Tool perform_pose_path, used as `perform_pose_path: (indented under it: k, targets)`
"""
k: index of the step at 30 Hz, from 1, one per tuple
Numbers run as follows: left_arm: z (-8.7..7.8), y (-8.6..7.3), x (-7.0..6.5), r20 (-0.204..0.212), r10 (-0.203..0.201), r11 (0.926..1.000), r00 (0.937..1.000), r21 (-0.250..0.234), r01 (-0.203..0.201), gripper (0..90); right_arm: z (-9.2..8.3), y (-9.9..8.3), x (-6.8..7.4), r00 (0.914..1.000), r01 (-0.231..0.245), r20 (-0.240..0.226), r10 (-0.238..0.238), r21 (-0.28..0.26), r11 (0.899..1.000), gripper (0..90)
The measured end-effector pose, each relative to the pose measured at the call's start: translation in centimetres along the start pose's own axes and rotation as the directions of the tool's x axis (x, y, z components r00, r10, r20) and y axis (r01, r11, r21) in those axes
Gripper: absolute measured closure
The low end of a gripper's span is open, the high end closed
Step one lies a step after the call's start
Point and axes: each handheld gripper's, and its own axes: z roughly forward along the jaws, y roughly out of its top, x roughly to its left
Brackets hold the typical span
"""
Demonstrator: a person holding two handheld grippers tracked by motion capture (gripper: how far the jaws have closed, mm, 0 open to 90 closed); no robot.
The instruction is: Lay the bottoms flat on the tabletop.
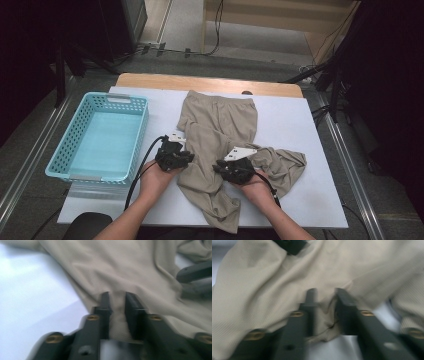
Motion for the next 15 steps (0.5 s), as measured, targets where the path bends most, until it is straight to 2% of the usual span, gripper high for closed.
perform_pose_path:
  k: [2, 3, 4, 6, 7, 8, 9, 13, 15]
  targets:
    - [-0.2, 0.0, 0.1, 0.038, -0.040, 0.9988, 0.9985, 0.030, 0.039, 88.6, -0.2, 0.2, -0.4, 0.9989, -0.032, -0.032, 0.033, 0.031, 0.999, 85.7]
    - [-0.5, 0.2, 0.2, 0.059, -0.052, 0.9962, 0.9969, 0.073, 0.047, 89.1, -0.3, 0.2, -0.5, 0.9982, -0.041, -0.042, 0.043, 0.040, 0.998, 85.9]
    - [-0.7, 0.3, 0.2, 0.062, -0.053, 0.9944, 0.9966, 0.095, 0.047, 89.1, -0.5, 0.3, -0.6, 0.9975, -0.045, -0.052, 0.048, 0.056, 0.997, 86.0]
    - [-1.7, 0.2, 0.2, 0.071, -0.072, 0.9935, 0.9949, 0.094, 0.065, 89.0, -1.0, 0.4, -0.8, 0.9968, -0.046, -0.063, 0.050, 0.060, 0.997, 86.2]
    - [-2.4, 0.1, 0.0, 0.096, -0.087, 0.9924, 0.9916, 0.096, 0.077, 89.0, -1.3, 0.5, -0.8, 0.9957, -0.053, -0.074, 0.057, 0.059, 0.997, 86.2]
    - [-2.7, 0.1, -0.2, 0.098, -0.082, 0.9924, 0.9918, 0.100, 0.072, 88.9, -1.8, 0.5, -0.8, 0.9940, -0.059, -0.089, 0.064, 0.055, 0.997, 86.2]
    - [-3.3, -0.1, -0.6, 0.092, -0.047, 0.9935, 0.9947, 0.108, 0.037, 88.8, -2.1, 0.6, -0.6, 0.9928, -0.059, -0.101, 0.064, 0.052, 0.997, 86.2]
    - [-4.9, -1.1, -1.4, 0.116, -0.041, 0.9941, 0.9924, 0.104, 0.029, 88.0, -3.7, 0.3, 0.7, 0.9874, -0.040, -0.150, 0.049, 0.060, 0.997, 86.1]
    - [-5.6, -1.6, -1.7, 0.123, -0.039, 0.9952, 0.9917, 0.094, 0.027, 87.3, -4.5, -0.1, 1.4, 0.9811, -0.034, -0.188, 0.047, 0.072, 0.997, 84.5]
